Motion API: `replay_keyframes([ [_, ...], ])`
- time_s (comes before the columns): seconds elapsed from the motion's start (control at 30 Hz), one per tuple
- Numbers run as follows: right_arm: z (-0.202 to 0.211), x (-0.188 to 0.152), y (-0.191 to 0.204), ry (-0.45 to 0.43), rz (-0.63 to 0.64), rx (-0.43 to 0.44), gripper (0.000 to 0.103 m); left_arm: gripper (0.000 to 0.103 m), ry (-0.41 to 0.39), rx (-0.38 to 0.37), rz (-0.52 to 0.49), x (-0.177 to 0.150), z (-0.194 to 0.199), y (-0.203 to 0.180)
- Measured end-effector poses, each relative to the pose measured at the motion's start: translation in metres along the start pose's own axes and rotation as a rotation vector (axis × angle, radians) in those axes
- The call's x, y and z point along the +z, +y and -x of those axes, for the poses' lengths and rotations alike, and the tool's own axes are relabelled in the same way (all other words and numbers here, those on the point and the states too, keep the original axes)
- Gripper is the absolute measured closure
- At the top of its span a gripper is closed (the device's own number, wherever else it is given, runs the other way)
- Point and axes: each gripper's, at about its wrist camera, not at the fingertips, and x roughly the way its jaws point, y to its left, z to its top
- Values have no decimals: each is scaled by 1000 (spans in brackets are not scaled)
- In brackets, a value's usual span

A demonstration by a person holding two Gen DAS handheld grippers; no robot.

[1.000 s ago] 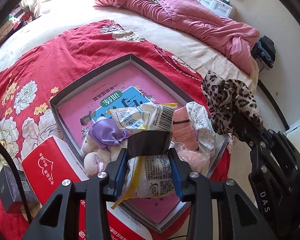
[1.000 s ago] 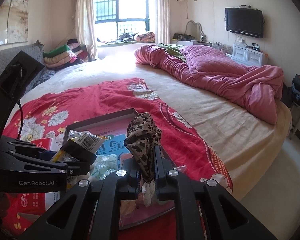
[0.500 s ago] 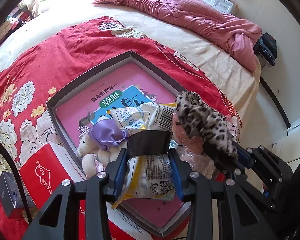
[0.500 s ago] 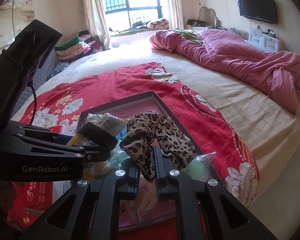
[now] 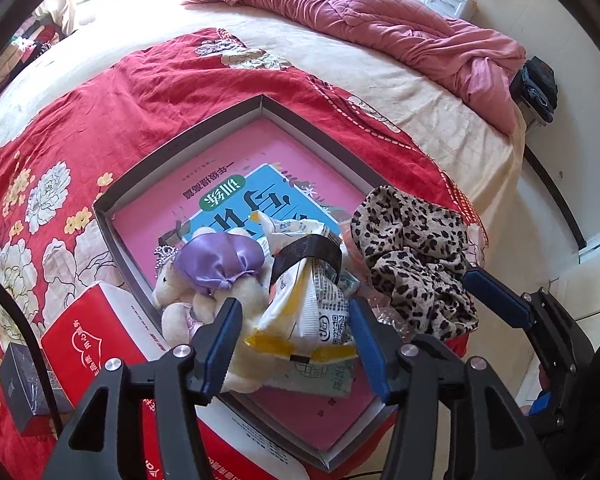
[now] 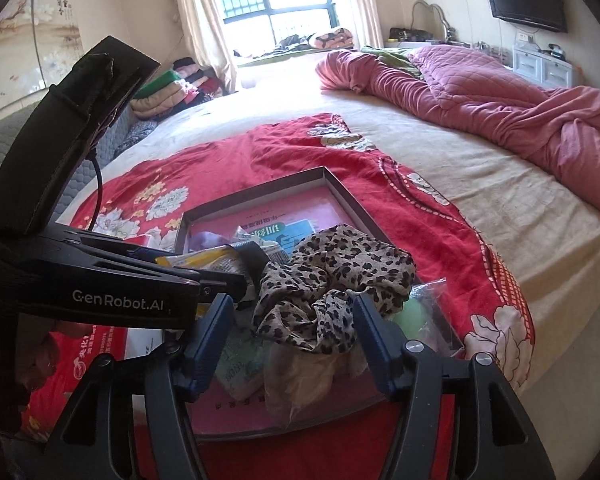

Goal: Organize soft objects

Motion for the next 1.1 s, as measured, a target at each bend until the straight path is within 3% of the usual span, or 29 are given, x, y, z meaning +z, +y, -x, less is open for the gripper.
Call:
replay_keyframes([
  [0.33,26,4,-2,-37,-15,-41,32,40,-71,-22,31,-14,36,9],
  [0.47,39,4,-1,-33,-23,-82,28,33,-104,-15,36,-25,56,9],
  [0.77,66,-9,11,2,-39,-181,26,22,-160,1,50,-68,91,8],
  [0.87,76,-13,24,2,14,-248,26,19,-178,13,53,-83,101,9],
  [1.1,95,-21,37,3,-45,-257,25,16,-215,8,91,-113,120,12],
])
